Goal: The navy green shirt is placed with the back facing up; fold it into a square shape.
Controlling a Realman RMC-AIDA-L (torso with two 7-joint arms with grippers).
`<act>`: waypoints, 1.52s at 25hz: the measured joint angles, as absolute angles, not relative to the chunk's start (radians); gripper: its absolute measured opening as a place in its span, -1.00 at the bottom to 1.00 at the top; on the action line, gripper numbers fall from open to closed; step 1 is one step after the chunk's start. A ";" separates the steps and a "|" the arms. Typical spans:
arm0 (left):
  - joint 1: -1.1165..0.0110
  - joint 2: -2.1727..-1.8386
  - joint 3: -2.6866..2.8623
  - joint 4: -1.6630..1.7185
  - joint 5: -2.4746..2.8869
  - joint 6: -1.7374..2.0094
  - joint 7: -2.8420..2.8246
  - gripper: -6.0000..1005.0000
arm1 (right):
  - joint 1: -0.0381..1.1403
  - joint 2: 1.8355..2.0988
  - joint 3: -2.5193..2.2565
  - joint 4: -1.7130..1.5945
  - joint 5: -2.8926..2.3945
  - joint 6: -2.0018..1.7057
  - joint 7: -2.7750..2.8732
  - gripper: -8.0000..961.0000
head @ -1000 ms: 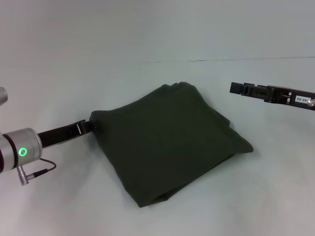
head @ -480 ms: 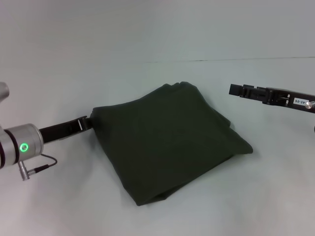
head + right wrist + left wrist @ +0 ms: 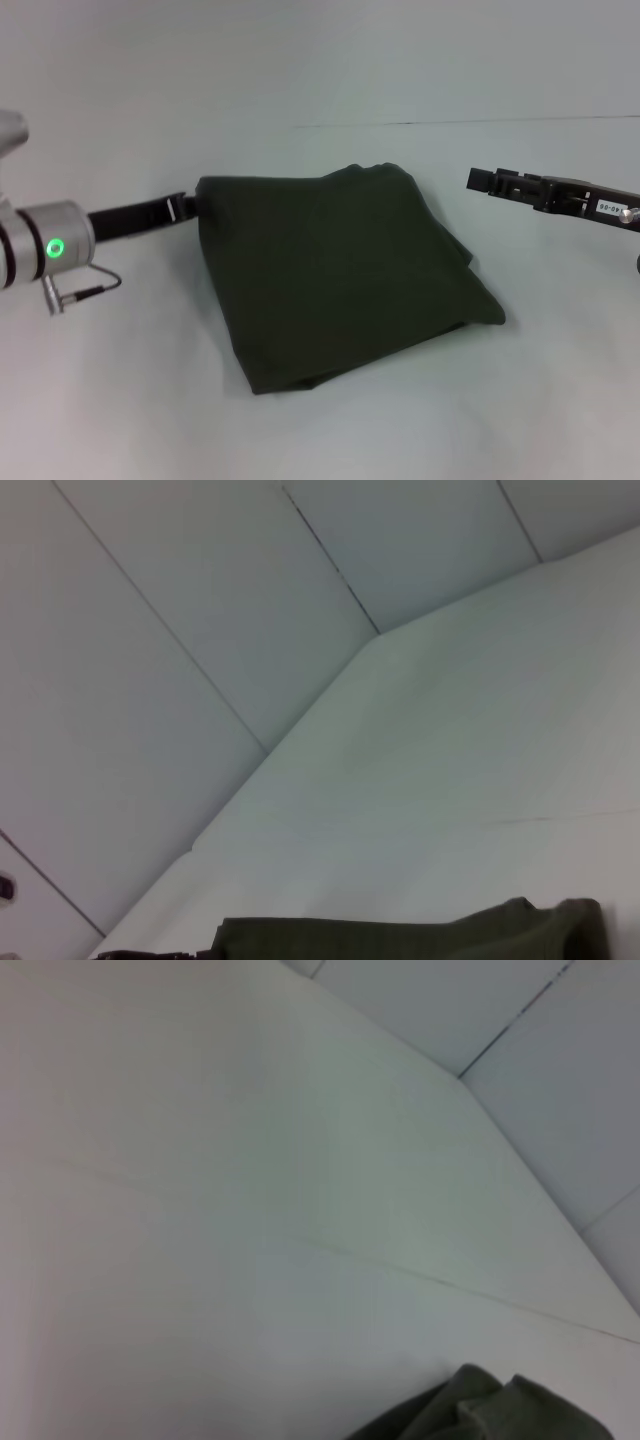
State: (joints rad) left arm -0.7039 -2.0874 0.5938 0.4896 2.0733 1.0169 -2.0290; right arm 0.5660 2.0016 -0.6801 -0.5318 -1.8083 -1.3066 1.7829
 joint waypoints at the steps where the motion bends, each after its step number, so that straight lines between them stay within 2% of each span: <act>1: -0.715 -2.083 0.601 0.490 2.074 1.013 -2.034 -0.97 | 0.566 2.002 -0.676 -0.532 -1.808 -1.307 1.783 0.60; 9: -0.781 -2.063 0.650 0.488 2.074 0.965 -2.063 -0.98 | 0.554 2.015 -0.633 -0.541 -1.807 -1.314 1.778 0.60; 25: -0.827 -2.068 0.683 0.486 2.074 0.951 -2.068 -0.98 | 0.546 2.019 -0.621 -0.540 -1.807 -1.313 1.770 0.60; 38: -0.811 -2.070 0.669 0.499 2.063 0.933 -2.078 -0.74 | 0.552 2.017 -0.647 -0.531 -1.818 -1.253 1.777 0.61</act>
State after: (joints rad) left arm -0.8114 -2.0700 0.6686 0.4989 2.0630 0.9330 -2.0776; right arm 0.5521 2.0170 -0.6466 -0.5310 -1.8185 -1.2529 1.7765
